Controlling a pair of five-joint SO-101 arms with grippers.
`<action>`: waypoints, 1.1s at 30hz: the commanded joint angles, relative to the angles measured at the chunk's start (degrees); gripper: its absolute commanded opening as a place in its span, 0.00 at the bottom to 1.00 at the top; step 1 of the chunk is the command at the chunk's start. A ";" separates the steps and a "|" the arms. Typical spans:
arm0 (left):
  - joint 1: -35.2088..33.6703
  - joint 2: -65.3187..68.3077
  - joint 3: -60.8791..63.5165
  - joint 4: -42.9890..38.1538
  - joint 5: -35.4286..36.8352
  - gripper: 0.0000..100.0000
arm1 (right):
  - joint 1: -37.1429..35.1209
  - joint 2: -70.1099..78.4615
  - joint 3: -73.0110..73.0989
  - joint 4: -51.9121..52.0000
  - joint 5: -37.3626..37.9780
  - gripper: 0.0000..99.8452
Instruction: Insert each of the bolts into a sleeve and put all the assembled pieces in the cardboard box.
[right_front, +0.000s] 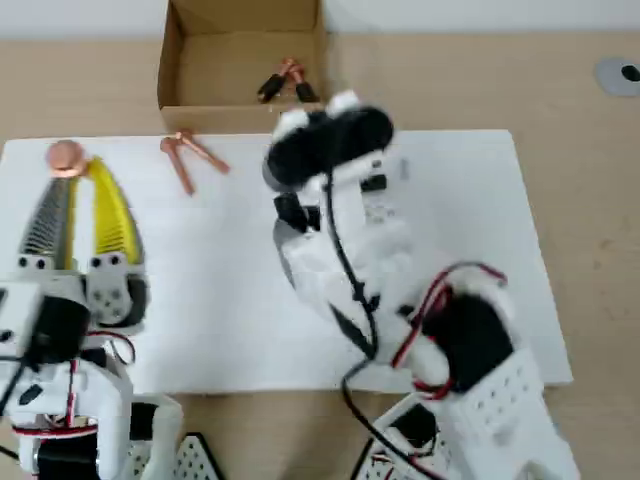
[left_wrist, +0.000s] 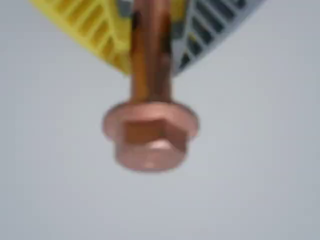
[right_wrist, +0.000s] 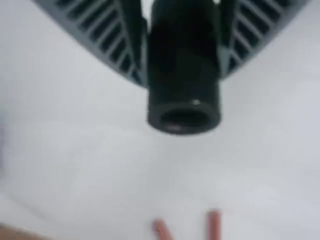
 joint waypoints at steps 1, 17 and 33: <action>8.00 -0.13 -5.01 -1.14 -1.76 0.01 | 2.33 -9.63 16.31 -16.09 3.69 0.01; 12.57 17.71 -25.05 17.93 17.76 0.01 | -6.20 -46.55 62.73 -56.35 17.93 0.01; 27.16 18.68 -18.29 17.05 17.14 0.01 | -14.02 -60.26 74.59 -63.38 13.36 0.01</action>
